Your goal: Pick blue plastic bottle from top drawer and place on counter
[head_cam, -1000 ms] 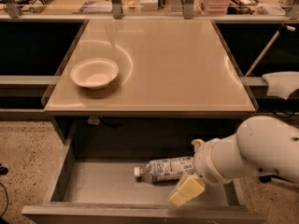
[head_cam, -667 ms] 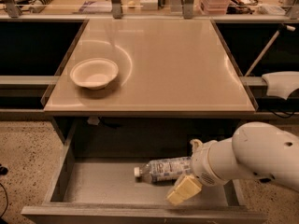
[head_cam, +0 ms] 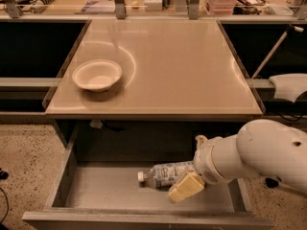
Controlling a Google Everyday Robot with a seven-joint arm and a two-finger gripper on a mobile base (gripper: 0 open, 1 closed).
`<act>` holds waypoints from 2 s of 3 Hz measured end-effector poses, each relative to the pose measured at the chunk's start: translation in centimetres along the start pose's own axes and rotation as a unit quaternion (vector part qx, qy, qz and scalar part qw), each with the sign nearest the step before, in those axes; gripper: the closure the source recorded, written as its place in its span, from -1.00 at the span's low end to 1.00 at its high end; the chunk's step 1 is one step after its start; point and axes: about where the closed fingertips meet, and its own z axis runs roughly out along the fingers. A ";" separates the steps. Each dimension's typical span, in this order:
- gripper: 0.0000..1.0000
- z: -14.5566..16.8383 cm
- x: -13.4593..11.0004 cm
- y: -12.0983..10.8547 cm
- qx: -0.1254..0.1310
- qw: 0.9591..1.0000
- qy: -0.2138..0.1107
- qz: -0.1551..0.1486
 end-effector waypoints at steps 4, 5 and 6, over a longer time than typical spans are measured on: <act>-1.00 4.0 -2.1 -1.7 0.043 0.998 -0.041 0.029; -1.00 8.8 -0.8 -1.7 0.016 0.997 -0.063 0.046; -1.00 8.8 -0.8 -1.7 0.016 0.997 -0.063 0.046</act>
Offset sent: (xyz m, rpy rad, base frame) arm 0.0148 0.0116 0.0045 -0.0042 -0.0469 -0.0557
